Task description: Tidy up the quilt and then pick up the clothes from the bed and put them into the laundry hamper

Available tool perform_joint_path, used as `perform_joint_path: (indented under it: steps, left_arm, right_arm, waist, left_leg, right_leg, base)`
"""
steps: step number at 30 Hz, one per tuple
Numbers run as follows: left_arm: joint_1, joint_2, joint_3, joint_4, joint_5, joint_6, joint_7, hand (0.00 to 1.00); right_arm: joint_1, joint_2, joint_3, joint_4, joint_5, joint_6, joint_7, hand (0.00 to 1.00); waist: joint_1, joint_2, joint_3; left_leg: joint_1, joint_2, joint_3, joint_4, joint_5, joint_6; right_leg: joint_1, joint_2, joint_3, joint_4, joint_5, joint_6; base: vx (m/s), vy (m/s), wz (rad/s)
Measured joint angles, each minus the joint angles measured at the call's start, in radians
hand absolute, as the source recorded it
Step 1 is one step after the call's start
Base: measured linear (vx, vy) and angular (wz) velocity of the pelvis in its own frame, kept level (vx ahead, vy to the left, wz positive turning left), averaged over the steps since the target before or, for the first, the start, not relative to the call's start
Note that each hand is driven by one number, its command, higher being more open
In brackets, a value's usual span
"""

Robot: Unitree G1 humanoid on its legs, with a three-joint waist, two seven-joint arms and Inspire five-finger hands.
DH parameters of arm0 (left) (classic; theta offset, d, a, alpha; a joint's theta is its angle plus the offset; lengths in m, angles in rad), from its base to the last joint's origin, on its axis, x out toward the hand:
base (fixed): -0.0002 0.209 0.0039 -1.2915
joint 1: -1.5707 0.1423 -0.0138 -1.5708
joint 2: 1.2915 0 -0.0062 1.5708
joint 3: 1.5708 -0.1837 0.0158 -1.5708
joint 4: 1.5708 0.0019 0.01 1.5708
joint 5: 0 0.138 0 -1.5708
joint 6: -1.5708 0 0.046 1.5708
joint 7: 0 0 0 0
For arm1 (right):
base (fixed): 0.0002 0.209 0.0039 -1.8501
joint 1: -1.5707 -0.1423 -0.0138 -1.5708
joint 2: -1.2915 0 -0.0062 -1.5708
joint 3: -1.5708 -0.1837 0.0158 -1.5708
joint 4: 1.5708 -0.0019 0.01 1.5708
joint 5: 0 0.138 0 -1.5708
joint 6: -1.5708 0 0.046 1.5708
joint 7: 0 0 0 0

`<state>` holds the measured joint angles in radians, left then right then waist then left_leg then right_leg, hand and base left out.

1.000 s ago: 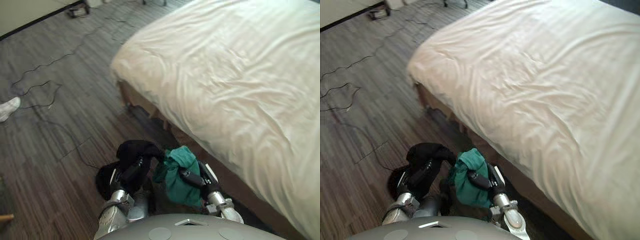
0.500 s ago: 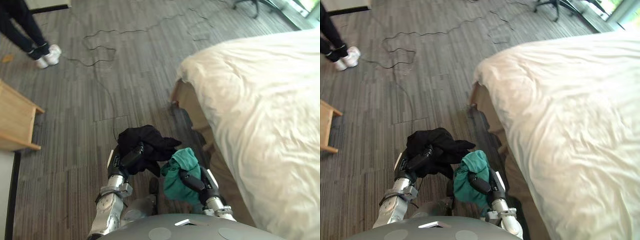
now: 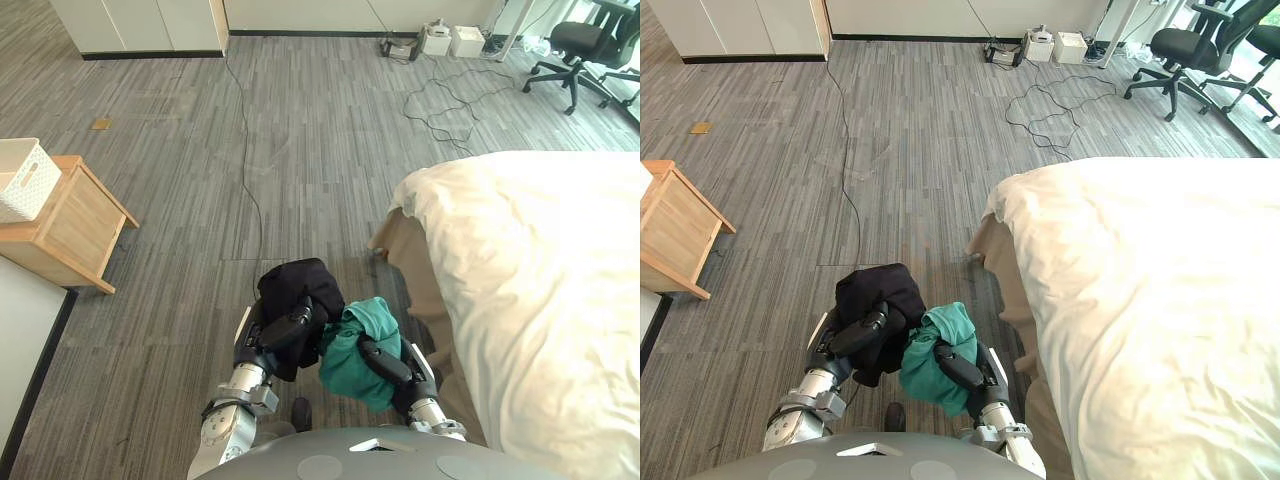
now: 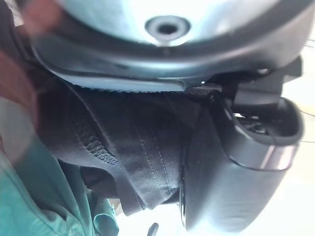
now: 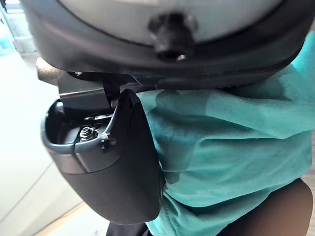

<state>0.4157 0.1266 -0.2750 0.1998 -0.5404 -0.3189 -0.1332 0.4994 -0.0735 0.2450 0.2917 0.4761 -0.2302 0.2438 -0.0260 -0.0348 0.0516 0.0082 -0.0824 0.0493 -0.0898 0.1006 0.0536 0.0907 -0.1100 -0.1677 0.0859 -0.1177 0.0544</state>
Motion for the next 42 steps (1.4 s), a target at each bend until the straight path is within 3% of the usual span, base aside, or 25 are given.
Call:
perform_joint_path:
  steps: [4,5,6,8,11,12,13,15,18,20,21,22,24,26,28,30,31,32,34,36,38,39,40,41,42]
  left_arm:
    - [0.024,-0.023,0.007,0.094,0.001,0.003,-0.002,0.00]
    - [0.020,-0.034,0.020,0.141,0.001,0.019,-0.002,0.00]
    - [0.014,-0.043,0.035,0.183,0.002,0.032,-0.002,0.00]
    - [0.021,-0.052,0.058,0.228,0.026,0.049,0.003,0.00]
    - [-0.032,-0.032,0.079,0.325,0.038,0.059,0.007,0.00]
    - [-0.047,-0.028,0.082,0.359,0.041,0.061,0.022,0.00]
    - [-0.052,-0.028,0.083,0.375,0.041,0.060,0.029,0.00]
    - [-0.063,-0.031,0.084,0.398,0.041,0.060,0.058,0.00]
    - [-0.059,-0.023,0.087,0.400,0.041,0.059,0.063,0.00]
    - [-0.056,-0.020,0.089,0.404,0.043,0.051,0.065,0.00]
    - [-0.055,-0.007,0.088,0.409,0.056,0.034,0.068,0.00]
    - [-0.052,0.000,0.088,0.404,0.077,0.030,0.071,0.00]
    - [-0.051,0.042,0.071,0.430,0.109,0.039,0.095,0.00]
    - [-0.055,0.051,0.062,0.432,0.110,0.042,0.109,0.00]
    - [-0.058,0.043,0.056,0.431,0.111,0.054,0.110,0.00]
    - [-0.062,0.030,0.053,0.429,0.110,0.069,0.109,0.00]
    - [-0.059,0.029,0.053,0.428,0.110,0.070,0.108,0.00]
    - [-0.046,0.033,0.054,0.416,0.108,0.076,0.108,0.00]
    - [-0.019,0.033,0.061,0.394,0.097,0.074,0.108,0.00]
    - [-0.007,0.028,0.059,0.390,0.067,0.078,0.097,0.00]
    - [-0.007,0.005,0.060,0.382,0.029,0.080,0.052,0.00]
    - [-0.007,0.002,0.067,0.374,0.011,0.077,0.026,0.00]
    - [-0.006,0.000,0.077,0.367,-0.026,0.070,-0.018,0.00]
    - [-0.007,-0.003,0.083,0.365,-0.042,0.061,-0.038,0.00]
    - [-0.006,-0.015,0.088,0.361,-0.046,0.044,-0.063,0.00]
  right_arm:
    - [0.001,0.010,-0.009,0.060,0.001,0.000,0.002,0.00]
    - [0.000,0.022,-0.019,0.078,0.001,0.001,0.002,0.00]
    - [0.002,0.028,-0.035,0.081,0.001,0.001,0.004,0.00]
    - [0.003,0.029,-0.072,0.099,0.000,0.000,0.012,0.00]
    - [-0.030,0.021,-0.144,0.148,0.000,-0.007,0.040,0.00]
    - [-0.034,0.009,-0.164,0.159,0.001,-0.018,0.053,0.00]
    - [-0.037,-0.002,-0.169,0.161,0.001,-0.025,0.057,0.00]
    - [-0.048,-0.046,-0.178,0.188,0.002,-0.039,0.069,0.00]
    - [-0.053,-0.049,-0.176,0.189,0.001,-0.038,0.070,0.00]
    - [-0.048,-0.040,-0.173,0.187,0.001,-0.033,0.072,0.00]
    - [-0.044,-0.028,-0.164,0.180,-0.002,-0.031,0.079,0.00]
    - [-0.046,-0.023,-0.163,0.170,0.001,-0.032,0.085,0.00]
    - [-0.044,-0.014,-0.163,0.160,0.001,-0.046,0.134,0.00]
    - [-0.041,-0.004,-0.159,0.151,0.003,-0.063,0.144,0.00]
    - [-0.044,-0.009,-0.154,0.135,0.001,-0.064,0.141,0.00]
    - [-0.044,-0.022,-0.145,0.107,0.001,-0.047,0.111,0.00]
    - [-0.044,-0.026,-0.142,0.100,0.001,-0.040,0.103,0.00]
    - [-0.037,-0.037,-0.128,0.066,0.000,-0.011,0.073,0.00]
    - [-0.021,-0.049,-0.100,0.027,-0.002,0.011,0.047,0.00]
    - [-0.023,-0.047,-0.085,0.012,-0.013,0.009,0.006,0.00]
    - [-0.049,-0.046,-0.081,0.011,-0.028,-0.001,-0.022,0.00]
    - [-0.064,-0.046,-0.082,0.014,-0.032,0.004,-0.030,0.00]
    - [-0.083,-0.056,-0.084,0.019,-0.031,0.005,-0.029,0.00]
    - [-0.096,-0.063,-0.092,0.026,-0.030,0.007,-0.026,0.00]
    - [-0.133,-0.072,-0.116,0.059,-0.026,0.007,-0.026,0.00]
  waist:
    - [0.009,-0.005,0.004]
    - [0.015,-0.010,0.016]
    - [0.027,-0.003,0.040]
    - [0.029,0.013,0.059]
    - [0.025,0.036,0.082]
    - [0.024,0.040,0.099]
    - [0.026,0.050,0.107]
    - [0.047,0.080,0.107]
    - [0.056,0.063,0.091]
    - [0.051,0.044,0.092]
    - [0.046,0.027,0.101]
    - [0.045,0.020,0.105]
    - [0.014,-0.005,0.110]
    - [-0.011,-0.012,0.114]
    - [-0.029,0.003,0.124]
    - [-0.029,0.030,0.138]
    - [-0.028,0.033,0.140]
    - [-0.017,0.036,0.142]
    - [-0.006,0.031,0.144]
    - [-0.009,0.037,0.136]
    - [-0.012,0.079,0.130]
    - [-0.008,0.087,0.133]
    - [-0.002,0.096,0.138]
    - [0.001,0.107,0.146]
    - [0.009,0.127,0.157]
  left_leg:
    - [-0.012,0.008,0.026,0.042,-0.040,-0.010]
    - [-0.053,0.014,0.038,0.147,-0.099,-0.018]
    - [-0.089,0.033,0.064,0.275,-0.169,-0.032]
    - [-0.111,0.053,0.084,0.380,-0.219,-0.041]
    - [-0.104,0.042,0.092,0.387,-0.220,-0.050]
    - [-0.107,0.044,0.110,0.405,-0.239,-0.075]
    - [-0.108,0.049,0.127,0.423,-0.255,-0.077]
    - [-0.112,0.065,0.172,0.459,-0.302,-0.026]
    - [-0.112,0.052,0.208,0.444,-0.330,0.009]
    - [-0.080,0.041,0.230,0.416,-0.345,0.037]
    - [-0.031,0.027,0.235,0.387,-0.348,0.042]
    - [-0.002,0.018,0.235,0.369,-0.348,0.047]
    - [0.100,0.007,0.199,0.306,-0.347,0.047]
    - [0.156,0.007,0.138,0.274,-0.338,0.053]
    - [0.202,0.026,0.065,0.248,-0.340,0.045]
    - [0.247,0.069,-0.001,0.242,-0.368,-0.003]
    - [0.253,0.079,-0.005,0.242,-0.374,-0.014]
    - [0.289,0.103,0.006,0.237,-0.406,-0.067]
    - [0.386,0.135,0.012,0.230,-0.453,-0.143]
    - [0.417,0.180,0.007,0.279,-0.478,-0.185]
    - [0.357,0.270,-0.014,0.448,-0.458,-0.202]
    - [0.302,0.294,-0.032,0.563,-0.403,-0.189]
    - [0.218,0.319,-0.032,0.733,-0.266,-0.146]
    - [0.168,0.331,-0.047,0.832,-0.170,-0.154]
    - [0.057,0.307,-0.091,1.018,-0.200,-0.167]
  right_leg:
    - [0.001,0.001,0.012,0.002,-0.001,-0.001]
    - [0.007,-0.003,0.015,0.010,-0.002,-0.002]
    - [0.023,0.005,0.022,0.022,-0.009,-0.007]
    - [0.042,0.012,0.023,0.047,-0.032,-0.004]
    - [0.076,-0.001,-0.009,0.033,-0.034,-0.004]
    - [0.099,-0.008,-0.028,0.014,-0.029,-0.001]
    - [0.111,-0.009,-0.032,0.007,-0.028,0.000]
    - [0.127,-0.004,-0.024,-0.001,-0.043,-0.005]
    - [0.093,-0.023,0.009,0.035,-0.078,-0.021]
    - [-0.051,-0.044,0.047,0.386,-0.122,0.024]
    - [-0.165,-0.072,0.072,0.637,-0.074,0.083]
    - [-0.219,-0.087,0.079,0.753,-0.034,0.091]
    - [-0.342,-0.098,0.021,0.977,-0.069,0.040]
    - [-0.385,-0.095,-0.054,0.907,-0.102,0.020]
    - [-0.386,-0.074,-0.112,0.682,-0.116,0.002]
    - [-0.373,-0.033,-0.140,0.292,-0.038,0.013]
    - [-0.371,-0.028,-0.142,0.219,-0.009,0.017]
    - [-0.385,-0.029,-0.136,0.025,0.081,0.032]
    - [-0.398,-0.032,-0.083,0.022,0.130,0.025]
    - [-0.441,-0.029,-0.048,0.188,0.253,-0.030]
    - [-0.474,0.008,-0.106,0.363,0.158,-0.088]
    - [-0.473,0.021,-0.122,0.401,0.103,-0.102]
    - [-0.441,0.052,-0.125,0.396,0.046,-0.102]
    - [-0.402,0.077,-0.126,0.359,0.039,-0.101]
    - [-0.314,0.119,-0.124,0.257,0.038,-0.103]
  base:
    - [-0.01,-0.017,-0.18]
    - [0.01,-0.017,-0.17]
    - [-0.01,-0.009,-0.18]
    - [-0.01,0.005,0.03]
    - [-0.02,0.024,0.35]
    - [-0.04,0.039,0.42]
    - [-0.01,0.056,0.32]
    - [0.02,0.089,-0.02]
    - [0.09,0.064,-0.21]
    - [0.18,0.077,-0.33]
    - [0.16,0.064,-0.23]
    - [0.25,0.047,-0.16]
    - [0.30,0.010,0.23]
    - [0.41,-0.050,0.90]
    - [0.48,-0.105,1.25]
    - [0.49,-0.154,1.07]
    - [0.50,-0.210,0.90]
    - [0.51,-0.257,0.76]
    - [0.63,-0.353,0.66]
    - [0.65,-0.454,0.58]
    - [0.62,-0.507,0.49]
    - [0.58,-0.510,0.18]
    - [0.56,-0.513,0.05]
    - [0.54,-0.459,-0.15]
    - [0.54,-0.352,-0.18]
